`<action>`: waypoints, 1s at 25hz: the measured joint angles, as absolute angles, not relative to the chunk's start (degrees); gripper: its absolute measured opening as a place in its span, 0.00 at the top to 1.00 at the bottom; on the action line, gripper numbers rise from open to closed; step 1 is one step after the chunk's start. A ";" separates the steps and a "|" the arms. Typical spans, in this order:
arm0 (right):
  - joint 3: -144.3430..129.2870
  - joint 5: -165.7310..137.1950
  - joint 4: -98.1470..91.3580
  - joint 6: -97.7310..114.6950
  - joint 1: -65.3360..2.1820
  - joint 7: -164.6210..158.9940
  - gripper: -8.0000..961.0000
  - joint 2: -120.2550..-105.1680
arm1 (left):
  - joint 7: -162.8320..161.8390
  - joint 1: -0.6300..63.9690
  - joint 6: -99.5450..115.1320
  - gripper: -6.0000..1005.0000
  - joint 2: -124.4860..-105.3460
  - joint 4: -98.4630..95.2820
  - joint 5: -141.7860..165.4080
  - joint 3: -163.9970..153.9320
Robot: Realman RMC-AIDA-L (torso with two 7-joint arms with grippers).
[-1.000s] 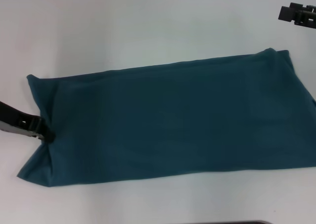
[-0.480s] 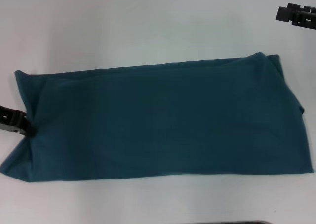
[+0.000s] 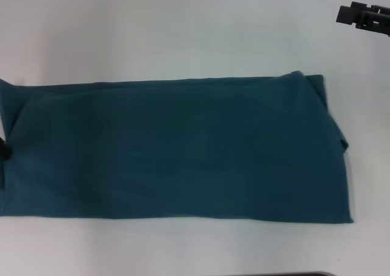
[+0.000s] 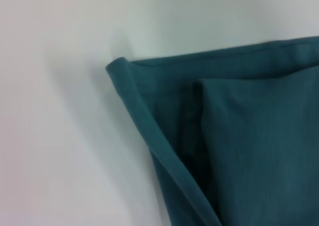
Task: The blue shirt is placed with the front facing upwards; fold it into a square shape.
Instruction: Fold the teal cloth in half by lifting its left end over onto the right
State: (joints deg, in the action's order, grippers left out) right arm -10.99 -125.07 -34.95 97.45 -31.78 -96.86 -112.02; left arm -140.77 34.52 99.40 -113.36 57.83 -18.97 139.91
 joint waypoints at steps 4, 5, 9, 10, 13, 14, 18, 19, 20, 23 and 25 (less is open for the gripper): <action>-10.99 -125.07 -34.88 97.22 -32.19 -96.85 0.11 -112.14 | -140.78 34.44 99.46 0.98 -112.50 57.74 -18.90 140.31; -10.99 -125.07 -34.88 97.14 -32.26 -96.84 0.11 -112.19 | -140.78 34.44 99.62 0.98 -112.39 57.75 -18.91 140.40; -11.56 -125.07 -34.88 96.22 -32.42 -96.84 0.11 -112.47 | -140.77 34.45 100.66 0.98 -112.63 58.17 -19.13 140.35; -11.85 -125.07 -34.88 95.95 -32.43 -96.84 0.11 -112.52 | -140.74 34.47 100.81 0.98 -112.72 58.20 -19.19 140.38; -13.16 -125.07 -34.88 94.85 -32.55 -96.82 0.11 -112.73 | -140.16 34.65 101.85 0.98 -113.24 58.40 -20.79 140.58; -13.41 -125.07 -34.88 94.60 -32.57 -96.80 0.11 -112.79 | -139.80 34.65 102.46 0.98 -113.41 58.68 -22.29 140.69; -14.05 -125.07 -34.89 94.21 -32.61 -96.31 0.11 -113.05 | -139.04 34.32 104.49 0.98 -114.02 60.03 -26.77 140.86; -14.08 -125.07 -34.89 94.19 -32.61 -96.13 0.11 -113.13 | -138.86 34.22 104.90 0.98 -114.24 60.42 -27.51 140.98; -14.08 -125.07 -34.89 94.17 -32.61 -96.01 0.11 -113.21 | -138.74 34.10 105.33 0.98 -114.50 61.01 -28.16 141.13; -14.20 -125.07 -34.89 94.16 -32.61 -95.88 0.11 -113.35 | -138.63 33.75 106.38 0.98 -115.11 62.63 -29.44 141.49; -14.48 -125.07 -34.89 94.15 -32.61 -95.62 0.11 -113.41 | -138.59 33.43 107.26 0.98 -115.43 63.78 -30.65 141.81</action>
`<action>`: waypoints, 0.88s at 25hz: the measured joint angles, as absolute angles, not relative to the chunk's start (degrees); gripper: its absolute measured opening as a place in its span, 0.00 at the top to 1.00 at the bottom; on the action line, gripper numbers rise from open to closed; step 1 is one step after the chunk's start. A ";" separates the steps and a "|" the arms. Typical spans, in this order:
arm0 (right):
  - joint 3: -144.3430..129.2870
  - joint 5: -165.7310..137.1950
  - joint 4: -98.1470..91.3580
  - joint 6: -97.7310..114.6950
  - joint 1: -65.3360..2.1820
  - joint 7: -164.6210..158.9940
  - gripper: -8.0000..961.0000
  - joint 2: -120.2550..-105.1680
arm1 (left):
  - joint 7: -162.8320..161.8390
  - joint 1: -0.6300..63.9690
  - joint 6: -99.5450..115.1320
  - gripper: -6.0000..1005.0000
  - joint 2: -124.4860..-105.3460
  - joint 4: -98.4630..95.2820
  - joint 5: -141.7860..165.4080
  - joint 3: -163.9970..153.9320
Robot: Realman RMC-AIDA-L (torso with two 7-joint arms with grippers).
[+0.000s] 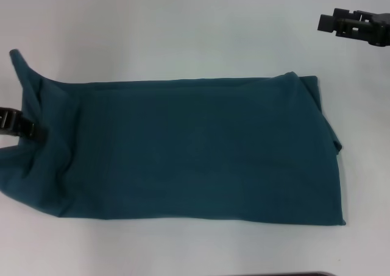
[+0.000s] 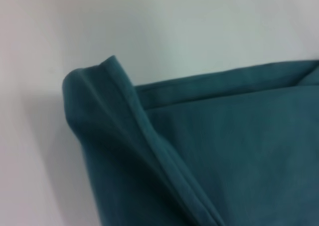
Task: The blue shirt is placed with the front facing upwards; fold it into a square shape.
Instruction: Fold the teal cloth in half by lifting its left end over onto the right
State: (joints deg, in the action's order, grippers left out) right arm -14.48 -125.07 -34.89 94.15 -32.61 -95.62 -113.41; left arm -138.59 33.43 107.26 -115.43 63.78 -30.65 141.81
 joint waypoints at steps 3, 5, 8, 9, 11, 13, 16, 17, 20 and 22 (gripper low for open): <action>-15.07 -125.07 -34.57 94.10 -32.61 -95.15 0.11 -113.51 | -138.54 32.69 108.61 0.98 -115.99 66.13 -33.51 141.92; -15.41 -125.07 -34.18 93.94 -32.61 -94.73 0.11 -113.55 | -138.54 32.17 109.50 0.98 -116.49 67.95 -35.62 141.93; -15.79 -125.07 -33.96 93.77 -32.62 -94.34 0.11 -113.56 | -138.71 31.57 110.91 0.98 -117.16 70.49 -39.47 142.08; -16.00 -125.07 -33.91 93.71 -32.67 -94.30 0.11 -113.56 | -138.85 31.43 111.24 0.98 -117.32 71.22 -40.74 142.13; -16.31 -125.07 -33.87 93.69 -32.75 -94.29 0.11 -113.55 | -139.15 31.25 111.74 0.98 -117.62 72.49 -42.68 142.23; -16.77 -125.07 -33.84 93.82 -32.92 -94.29 0.11 -113.54 | -139.31 31.18 112.37 0.98 -117.93 73.60 -44.23 142.47; -17.22 -125.07 -33.83 93.92 -32.95 -94.27 0.11 -113.54 | -139.76 31.11 113.47 0.98 -118.34 75.36 -46.00 142.71; -17.39 -125.07 -33.84 93.94 -32.95 -94.24 0.11 -113.54 | -140.06 31.08 113.83 0.98 -118.45 76.03 -46.75 142.75; -17.69 -125.07 -33.84 93.97 -33.02 -94.16 0.11 -113.54 | -140.79 31.04 114.81 0.98 -118.59 77.57 -48.99 142.65; -18.00 -125.07 -33.83 93.98 -33.12 -94.16 0.11 -113.54 | -141.10 31.03 114.94 0.98 -118.77 78.09 -49.30 142.45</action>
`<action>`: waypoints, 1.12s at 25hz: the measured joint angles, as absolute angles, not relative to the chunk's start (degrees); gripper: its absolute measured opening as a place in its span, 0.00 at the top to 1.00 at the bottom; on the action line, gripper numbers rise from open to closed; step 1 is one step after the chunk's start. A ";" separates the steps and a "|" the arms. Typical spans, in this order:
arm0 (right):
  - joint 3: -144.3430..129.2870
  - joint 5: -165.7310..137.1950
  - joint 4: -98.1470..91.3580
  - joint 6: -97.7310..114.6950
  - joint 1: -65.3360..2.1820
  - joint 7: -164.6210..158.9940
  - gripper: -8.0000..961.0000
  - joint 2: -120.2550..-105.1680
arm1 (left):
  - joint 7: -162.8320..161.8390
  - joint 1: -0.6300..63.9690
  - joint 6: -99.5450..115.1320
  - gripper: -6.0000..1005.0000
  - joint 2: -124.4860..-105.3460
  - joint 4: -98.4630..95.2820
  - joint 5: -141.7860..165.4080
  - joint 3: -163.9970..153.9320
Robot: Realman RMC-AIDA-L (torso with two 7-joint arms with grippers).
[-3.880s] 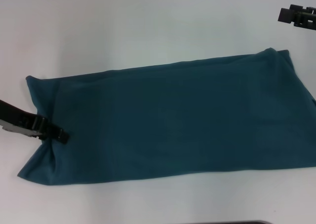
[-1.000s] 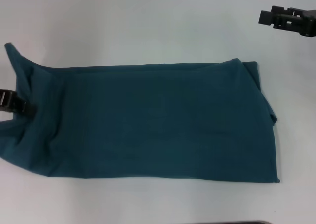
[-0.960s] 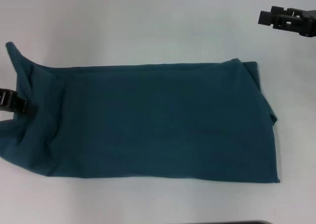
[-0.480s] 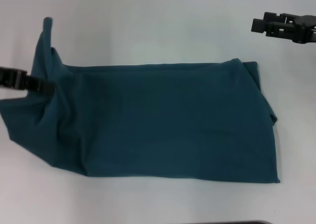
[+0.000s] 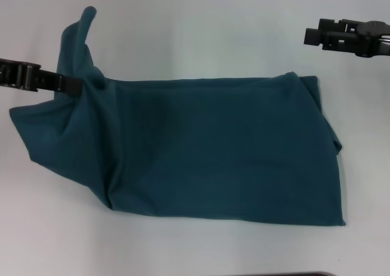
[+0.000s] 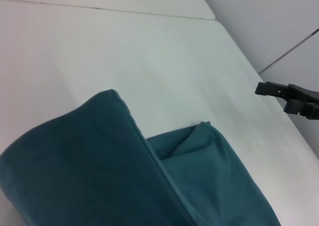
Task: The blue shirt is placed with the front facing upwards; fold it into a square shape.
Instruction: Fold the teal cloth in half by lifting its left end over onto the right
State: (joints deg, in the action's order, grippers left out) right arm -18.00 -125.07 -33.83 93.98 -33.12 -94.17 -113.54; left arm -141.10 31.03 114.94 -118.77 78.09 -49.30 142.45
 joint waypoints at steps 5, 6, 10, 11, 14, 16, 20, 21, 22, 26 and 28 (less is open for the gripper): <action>-18.53 -125.07 -33.83 94.03 -33.36 -94.45 0.11 -113.54 | -141.71 31.46 115.41 0.98 -119.00 78.67 -49.32 141.92; -18.64 -125.07 -33.83 94.04 -33.40 -94.51 0.11 -113.53 | -141.79 31.54 115.56 0.98 -119.00 78.84 -49.34 141.83; -19.22 -125.07 -33.83 94.09 -33.53 -94.61 0.11 -113.54 | -142.26 31.69 115.76 0.98 -119.00 79.70 -49.34 141.09; -19.25 -125.07 -33.83 94.11 -33.61 -94.61 0.11 -113.54 | -142.35 31.71 115.76 0.98 -119.00 79.78 -49.34 140.97; -19.58 -125.07 -33.83 94.14 -33.76 -94.62 0.11 -113.54 | -142.77 31.79 115.70 0.98 -119.00 79.86 -49.34 140.46; -19.74 -125.07 -33.83 94.10 -33.82 -94.63 0.11 -113.54 | -143.16 31.96 115.44 0.98 -119.10 79.90 -49.13 140.04; -19.87 -125.06 -33.84 93.93 -33.87 -94.59 0.11 -113.54 | -144.11 32.47 115.12 0.98 -118.97 79.57 -48.76 139.76; -19.90 -125.06 -33.83 93.93 -33.87 -94.58 0.11 -113.54 | -144.46 32.60 115.07 0.98 -118.89 79.53 -48.67 139.71; -19.93 -125.06 -33.84 93.93 -33.87 -94.58 0.11 -113.54 | -144.90 32.77 115.00 0.98 -118.78 79.50 -48.50 139.65; -19.95 -125.06 -33.96 94.03 -33.97 -94.62 0.11 -113.46 | -147.05 33.39 114.48 0.98 -118.59 79.51 -46.92 139.45; -19.95 -125.06 -33.95 94.04 -34.05 -94.63 0.11 -113.32 | -147.85 33.64 114.43 0.98 -118.57 79.80 -46.83 139.43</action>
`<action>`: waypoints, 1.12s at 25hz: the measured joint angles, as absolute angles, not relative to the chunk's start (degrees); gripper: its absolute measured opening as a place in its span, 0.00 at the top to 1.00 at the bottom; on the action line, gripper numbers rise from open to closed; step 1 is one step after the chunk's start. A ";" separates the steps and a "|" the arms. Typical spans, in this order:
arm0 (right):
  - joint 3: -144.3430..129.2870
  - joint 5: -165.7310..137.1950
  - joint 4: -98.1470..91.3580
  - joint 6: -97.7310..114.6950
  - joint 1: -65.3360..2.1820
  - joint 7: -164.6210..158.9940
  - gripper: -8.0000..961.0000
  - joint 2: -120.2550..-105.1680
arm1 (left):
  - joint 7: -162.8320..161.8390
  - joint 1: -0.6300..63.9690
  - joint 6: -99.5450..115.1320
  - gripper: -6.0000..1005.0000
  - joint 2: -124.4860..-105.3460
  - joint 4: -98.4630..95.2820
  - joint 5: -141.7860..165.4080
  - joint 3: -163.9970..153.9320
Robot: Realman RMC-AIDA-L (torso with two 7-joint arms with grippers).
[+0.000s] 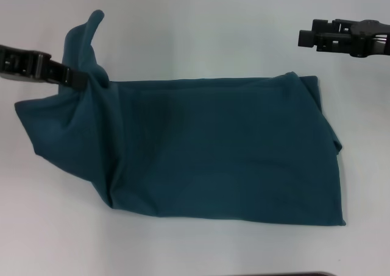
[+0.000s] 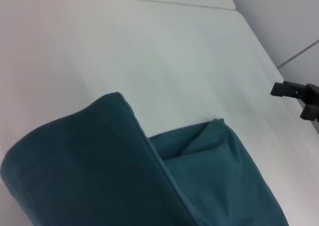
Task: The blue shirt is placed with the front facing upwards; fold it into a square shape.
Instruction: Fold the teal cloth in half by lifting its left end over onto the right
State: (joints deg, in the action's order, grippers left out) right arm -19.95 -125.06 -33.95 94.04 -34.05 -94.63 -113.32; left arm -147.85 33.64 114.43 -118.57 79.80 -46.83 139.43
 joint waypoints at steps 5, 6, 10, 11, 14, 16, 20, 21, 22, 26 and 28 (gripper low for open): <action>-19.95 -125.06 -33.84 94.04 -34.24 -94.65 0.11 -113.02 | -150.16 34.47 114.30 0.98 -118.73 80.71 -46.58 139.35; -19.96 -125.06 -33.84 94.04 -34.24 -94.65 0.11 -112.99 | -150.48 34.53 114.23 0.98 -118.76 80.89 -46.56 139.26; -19.95 -125.12 -33.83 94.04 -34.24 -94.65 0.11 -112.96 | -150.82 34.54 114.22 0.98 -119.09 81.48 -46.64 139.14; -19.95 -125.19 -33.84 94.04 -34.23 -94.65 0.11 -112.94 | -150.79 34.50 114.22 0.98 -119.11 81.48 -46.77 139.14; -19.95 -125.21 -33.85 94.03 -34.22 -94.65 0.11 -112.93 | -150.40 34.12 114.40 0.98 -119.16 81.48 -46.92 139.13; -19.95 -125.26 -33.85 93.97 -34.22 -94.65 0.11 -112.92 | -150.07 33.78 114.52 0.98 -119.21 81.48 -46.96 139.13; -19.95 -125.27 -33.83 93.98 -34.19 -94.68 0.11 -112.92 | -149.28 33.24 115.48 0.98 -119.25 81.48 -47.64 139.13; -19.95 -125.26 -33.84 93.98 -34.19 -94.70 0.11 -112.92 | -149.04 33.05 115.80 0.98 -119.27 81.48 -48.28 139.14; -19.95 -125.24 -33.84 93.98 -34.19 -94.75 0.11 -112.92 | -148.89 32.81 116.10 0.98 -119.28 81.48 -49.17 139.15; -19.95 -125.23 -33.84 94.04 -34.19 -94.83 0.11 -112.92 | -148.79 32.34 116.59 0.98 -119.28 81.47 -51.90 139.07; -19.95 -125.22 -33.84 94.09 -34.19 -94.93 0.11 -112.92 | -148.81 32.24 116.88 0.98 -119.35 81.48 -53.51 138.71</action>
